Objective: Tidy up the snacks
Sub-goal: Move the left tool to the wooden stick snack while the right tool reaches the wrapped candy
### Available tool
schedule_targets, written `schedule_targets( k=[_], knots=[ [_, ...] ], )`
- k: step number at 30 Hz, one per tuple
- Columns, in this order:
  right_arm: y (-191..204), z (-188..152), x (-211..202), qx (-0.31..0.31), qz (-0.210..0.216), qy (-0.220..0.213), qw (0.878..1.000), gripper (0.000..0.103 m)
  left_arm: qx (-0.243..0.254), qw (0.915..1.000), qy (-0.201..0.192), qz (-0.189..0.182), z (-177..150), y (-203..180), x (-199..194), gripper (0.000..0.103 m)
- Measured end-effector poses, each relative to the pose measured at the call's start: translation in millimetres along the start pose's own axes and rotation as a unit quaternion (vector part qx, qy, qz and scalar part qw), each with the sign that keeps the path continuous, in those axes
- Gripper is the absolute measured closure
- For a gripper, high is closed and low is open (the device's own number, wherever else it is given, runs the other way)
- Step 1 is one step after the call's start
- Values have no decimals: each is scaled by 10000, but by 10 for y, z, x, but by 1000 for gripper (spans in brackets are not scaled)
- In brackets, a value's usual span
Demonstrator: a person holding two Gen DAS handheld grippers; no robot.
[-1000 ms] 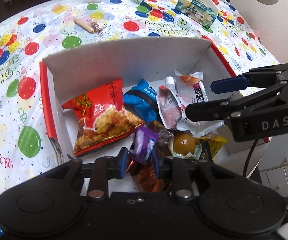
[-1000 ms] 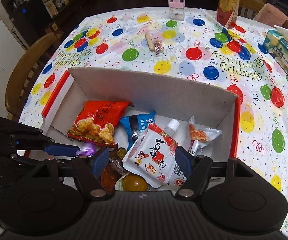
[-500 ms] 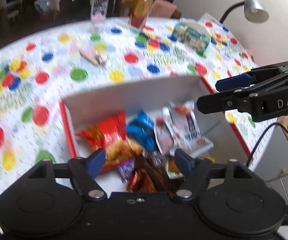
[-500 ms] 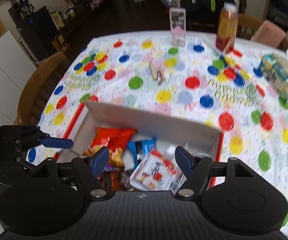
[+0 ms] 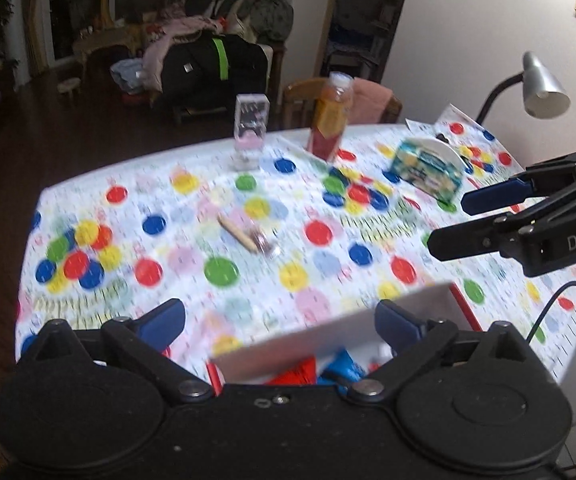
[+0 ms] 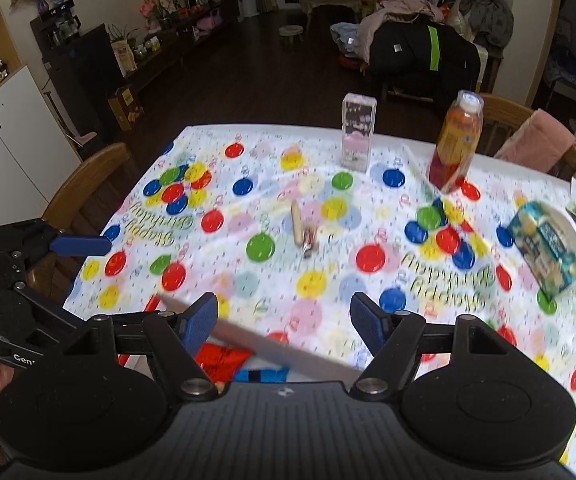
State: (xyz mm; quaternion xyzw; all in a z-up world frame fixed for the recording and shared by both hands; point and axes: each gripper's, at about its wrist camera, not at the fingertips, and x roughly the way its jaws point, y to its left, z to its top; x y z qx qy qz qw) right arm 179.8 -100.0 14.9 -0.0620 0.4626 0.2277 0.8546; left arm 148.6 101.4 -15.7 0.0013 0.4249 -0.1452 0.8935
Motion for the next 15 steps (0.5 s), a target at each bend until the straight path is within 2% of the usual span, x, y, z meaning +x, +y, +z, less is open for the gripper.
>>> schedule_targets(
  k=[10,15],
  knots=[
    [-255,348,555,-383,108,220,9990,30,-212,9986,151,462,447,209,510,1],
    [-390,497,896,-447,143,421,9980,30,-610,9960,307,582,665,362,845,1]
  ],
)
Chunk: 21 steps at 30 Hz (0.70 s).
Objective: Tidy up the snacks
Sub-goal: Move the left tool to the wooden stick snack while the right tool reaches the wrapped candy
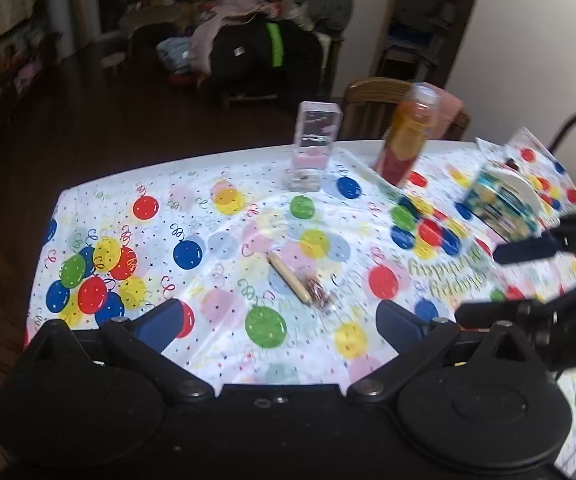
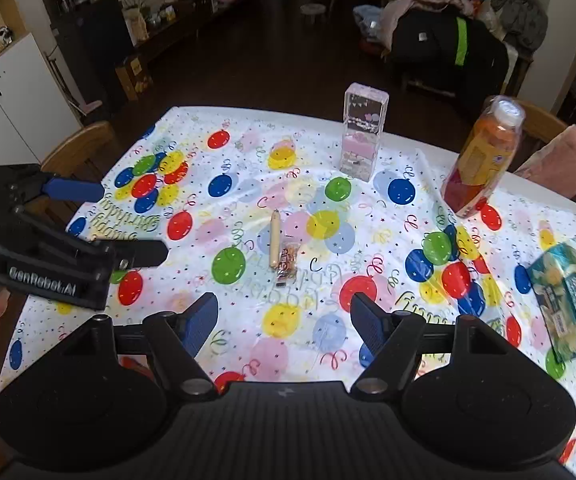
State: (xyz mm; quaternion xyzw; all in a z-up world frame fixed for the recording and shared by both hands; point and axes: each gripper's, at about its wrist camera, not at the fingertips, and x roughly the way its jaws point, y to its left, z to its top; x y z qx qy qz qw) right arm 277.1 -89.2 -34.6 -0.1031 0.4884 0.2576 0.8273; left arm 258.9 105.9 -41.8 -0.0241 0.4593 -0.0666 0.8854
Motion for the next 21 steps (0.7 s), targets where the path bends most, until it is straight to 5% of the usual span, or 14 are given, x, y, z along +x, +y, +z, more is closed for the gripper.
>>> schedule_targets(
  k=[10,21],
  knots=[
    [-207,212,634,-70,90,334,9994,30,-450,9981,366,230,290,45,714,4],
    [-254,306,1343,-481,221,591,9968,31,-852,9909,1012,235,330,95,1418,30]
  ],
)
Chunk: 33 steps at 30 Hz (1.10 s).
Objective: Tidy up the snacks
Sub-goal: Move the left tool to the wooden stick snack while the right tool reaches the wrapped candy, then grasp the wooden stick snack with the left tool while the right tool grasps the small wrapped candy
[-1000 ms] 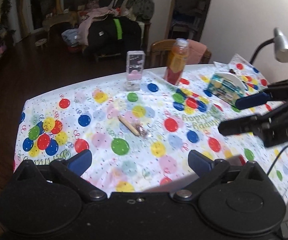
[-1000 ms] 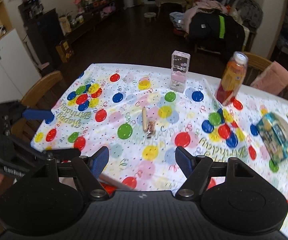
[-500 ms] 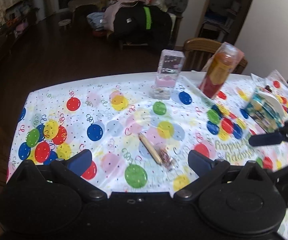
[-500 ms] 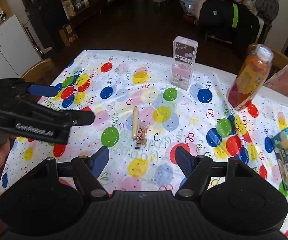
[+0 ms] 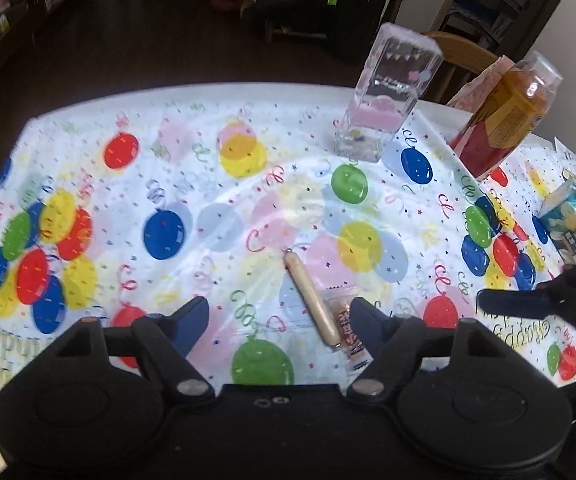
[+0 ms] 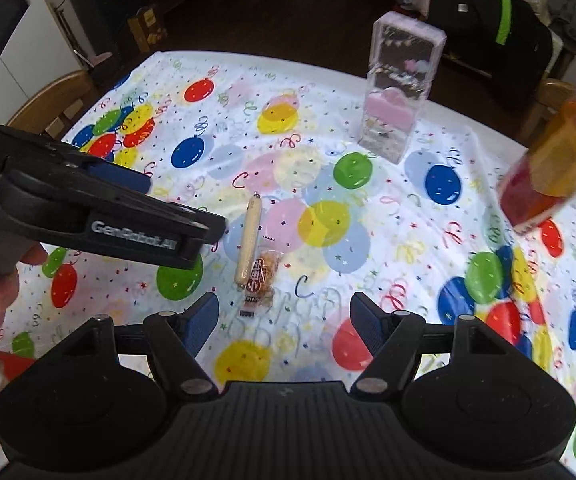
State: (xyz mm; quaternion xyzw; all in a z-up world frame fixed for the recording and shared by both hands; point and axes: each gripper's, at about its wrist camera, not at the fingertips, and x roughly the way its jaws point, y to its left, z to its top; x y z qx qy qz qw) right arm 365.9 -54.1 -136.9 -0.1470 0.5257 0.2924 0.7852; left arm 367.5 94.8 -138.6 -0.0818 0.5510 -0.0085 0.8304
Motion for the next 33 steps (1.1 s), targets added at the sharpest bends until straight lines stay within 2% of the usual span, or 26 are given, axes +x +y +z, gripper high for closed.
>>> schedule_targets(
  k=[2,4,6,8,12,17,27,33],
  knots=[
    [6,28,97,-62,23,4,10000,38,-80,9999,45,-75,29,-2,80,32],
    [4,48,199,-90,53,66,9999,39,-136,9998,95,-103,57,-5,161,35],
    [-3,63,290,-79,80,109,9999,44,-197,9996,129,-153,82,-3,237,42],
    [-18,80,374,-11,113,167,9998,52,-273,9993,156,-203,103,5,303,46],
    [-29,102,504,74,152,245,9996,55,-304,9990,216,-261,133,-10,415,54],
    [-8,102,623,80,124,332,9993,63,-235,9991,258,-225,133,-45,497,63],
    [32,125,716,108,199,334,9992,70,-62,9992,366,-150,97,-96,618,80],
    [13,121,723,298,414,288,9983,88,-154,9989,363,-241,98,-64,619,92]
  ],
)
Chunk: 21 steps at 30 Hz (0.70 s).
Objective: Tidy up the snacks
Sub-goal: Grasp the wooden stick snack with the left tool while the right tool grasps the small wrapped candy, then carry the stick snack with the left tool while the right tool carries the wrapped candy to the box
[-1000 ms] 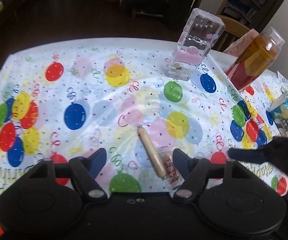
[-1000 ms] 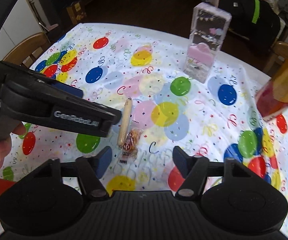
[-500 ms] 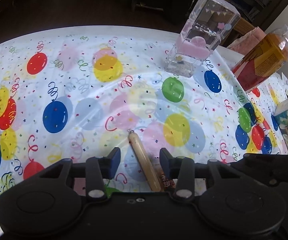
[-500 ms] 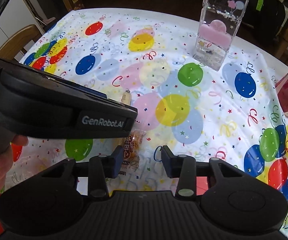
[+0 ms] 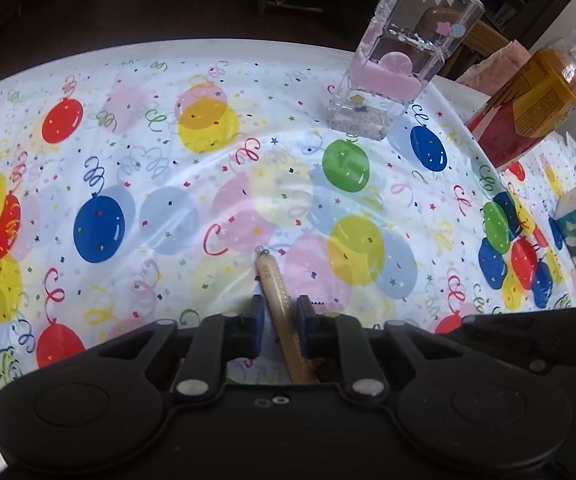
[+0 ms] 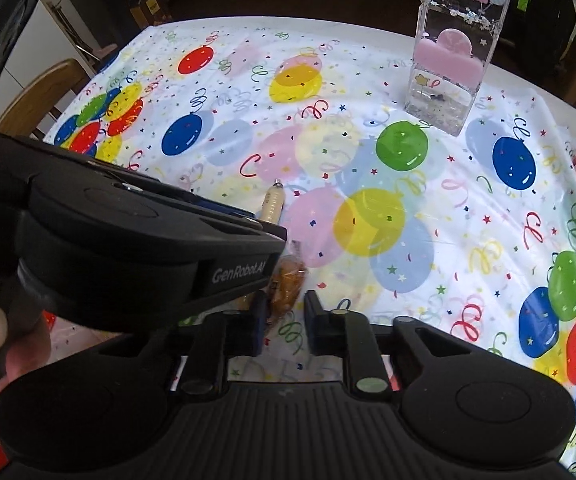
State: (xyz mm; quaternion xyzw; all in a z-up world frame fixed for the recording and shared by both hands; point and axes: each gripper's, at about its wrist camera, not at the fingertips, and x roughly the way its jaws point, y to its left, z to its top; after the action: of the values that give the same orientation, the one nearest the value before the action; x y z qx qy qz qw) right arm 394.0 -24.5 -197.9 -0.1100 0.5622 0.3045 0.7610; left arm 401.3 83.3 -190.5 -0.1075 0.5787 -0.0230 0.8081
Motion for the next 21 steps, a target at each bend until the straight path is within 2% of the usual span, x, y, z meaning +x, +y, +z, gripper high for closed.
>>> schedule_targets(
  k=[14,21],
  knots=[
    [-200,-99,-262,459,157,-185,9986,90,-122,9999,-53,-9,-67,85,-104,94],
    [-174,-202,-532,470,-3,-240,9986,90,-158,9997,-143,-71,-169,122,-329,94]
  ],
)
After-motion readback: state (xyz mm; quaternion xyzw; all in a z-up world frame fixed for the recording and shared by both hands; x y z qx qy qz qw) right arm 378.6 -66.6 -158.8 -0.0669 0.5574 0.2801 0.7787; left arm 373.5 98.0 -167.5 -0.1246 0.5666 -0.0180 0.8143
